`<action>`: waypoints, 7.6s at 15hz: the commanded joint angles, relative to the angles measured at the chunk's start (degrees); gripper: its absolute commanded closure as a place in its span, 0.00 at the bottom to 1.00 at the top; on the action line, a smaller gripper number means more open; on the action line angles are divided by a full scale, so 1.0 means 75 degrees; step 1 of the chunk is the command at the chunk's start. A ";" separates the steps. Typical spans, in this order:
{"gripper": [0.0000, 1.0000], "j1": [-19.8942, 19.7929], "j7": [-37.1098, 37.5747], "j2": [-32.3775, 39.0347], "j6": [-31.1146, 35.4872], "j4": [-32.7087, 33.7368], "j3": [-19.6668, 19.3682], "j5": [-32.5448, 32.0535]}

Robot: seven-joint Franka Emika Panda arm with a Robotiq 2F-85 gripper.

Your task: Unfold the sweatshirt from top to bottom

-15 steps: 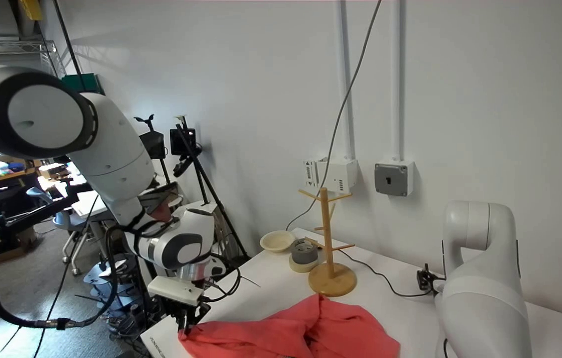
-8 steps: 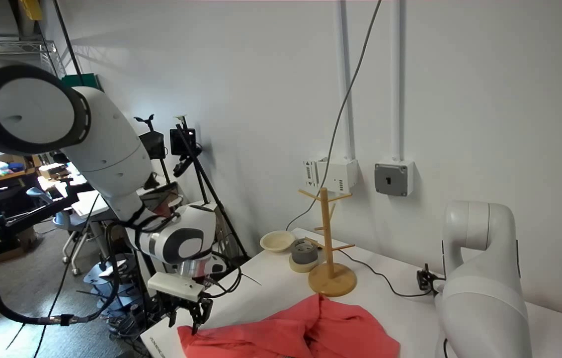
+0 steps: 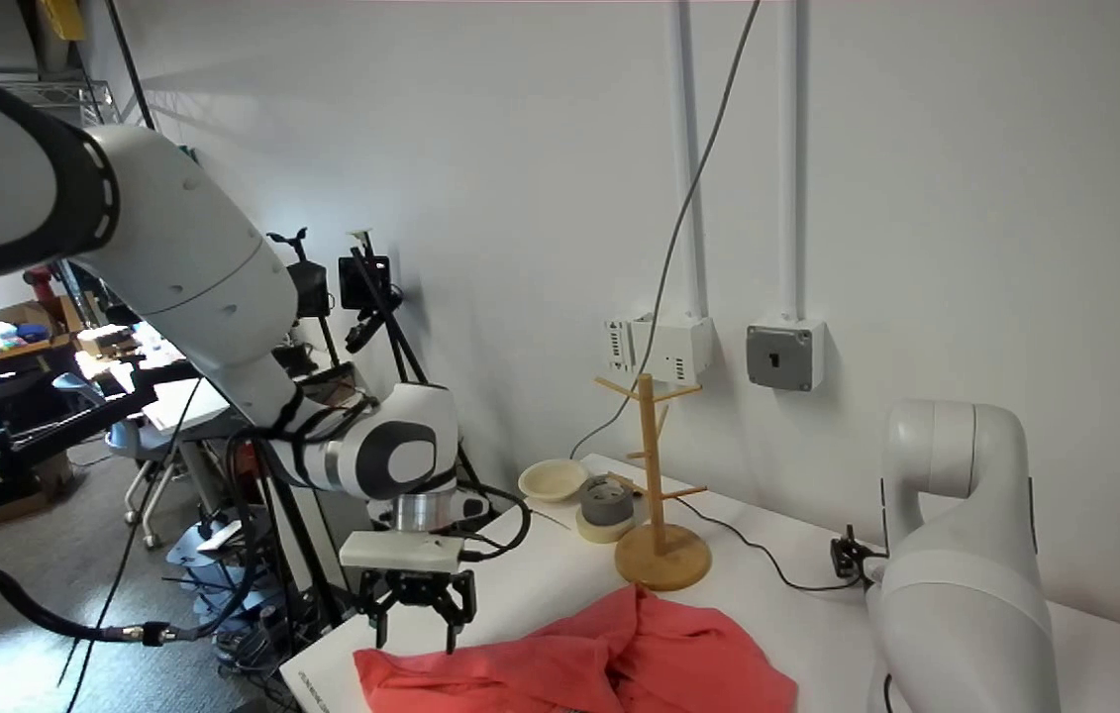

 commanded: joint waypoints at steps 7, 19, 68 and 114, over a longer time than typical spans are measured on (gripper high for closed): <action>0.00 -0.0508 -0.0404 0.0156 0.0499 0.0635 -0.0999 -0.1300; 0.00 -0.0869 -0.0597 0.0912 0.1239 0.0944 -0.1140 -0.1316; 0.99 -0.0110 -0.1217 0.2469 0.1548 0.3586 0.0480 -0.0729; 0.00 0.0688 0.2392 -0.1375 0.2775 -0.0445 -0.0358 -0.0291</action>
